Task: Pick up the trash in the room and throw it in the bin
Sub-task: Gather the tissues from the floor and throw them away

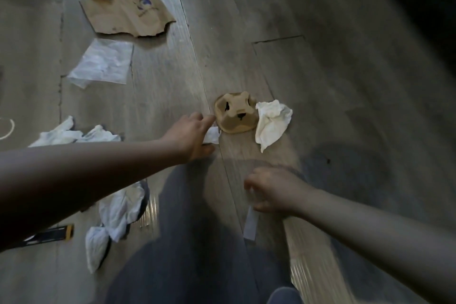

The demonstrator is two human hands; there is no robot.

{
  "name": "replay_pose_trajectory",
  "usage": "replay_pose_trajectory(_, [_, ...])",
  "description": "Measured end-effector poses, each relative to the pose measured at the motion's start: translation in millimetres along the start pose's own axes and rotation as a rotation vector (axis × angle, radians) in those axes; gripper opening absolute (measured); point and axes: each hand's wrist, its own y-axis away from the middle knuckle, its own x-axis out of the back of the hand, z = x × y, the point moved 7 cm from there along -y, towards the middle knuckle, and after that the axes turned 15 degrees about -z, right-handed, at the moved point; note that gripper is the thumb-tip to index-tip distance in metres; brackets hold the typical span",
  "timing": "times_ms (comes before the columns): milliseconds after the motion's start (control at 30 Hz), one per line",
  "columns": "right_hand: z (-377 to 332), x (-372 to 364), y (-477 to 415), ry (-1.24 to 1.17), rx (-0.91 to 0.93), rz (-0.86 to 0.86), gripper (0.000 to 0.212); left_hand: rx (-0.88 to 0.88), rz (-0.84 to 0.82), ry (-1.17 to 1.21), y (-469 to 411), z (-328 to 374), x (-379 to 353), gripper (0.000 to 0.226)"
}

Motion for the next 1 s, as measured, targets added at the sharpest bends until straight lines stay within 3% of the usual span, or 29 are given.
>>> replay_pose_trajectory(233, [10,-9,-4,-0.046,0.021,-0.017,0.015,0.011,0.003,-0.007,-18,-5,0,0.043])
replay_pose_trajectory(433, [12,-12,-2,-0.043,0.056,0.001,0.012,0.036,-0.028,0.012,-20,-12,-6,0.012])
replay_pose_trajectory(633, [11,-15,1,-0.054,0.076,0.041,0.030,-0.002,-0.031,0.033,-6,-12,-7,0.010])
replay_pose_trajectory(800, [6,-22,-1,-0.073,0.041,0.067,0.011,-0.005,-0.025,0.067,8,-16,-3,0.014])
replay_pose_trajectory(900, [11,-19,-5,-0.084,0.029,0.060,0.010,-0.027,-0.014,0.101,16,-19,-2,0.008])
replay_pose_trajectory(1000, [32,9,-8,-0.236,-0.063,0.167,0.008,-0.040,-0.011,0.110,25,-22,-4,0.009])
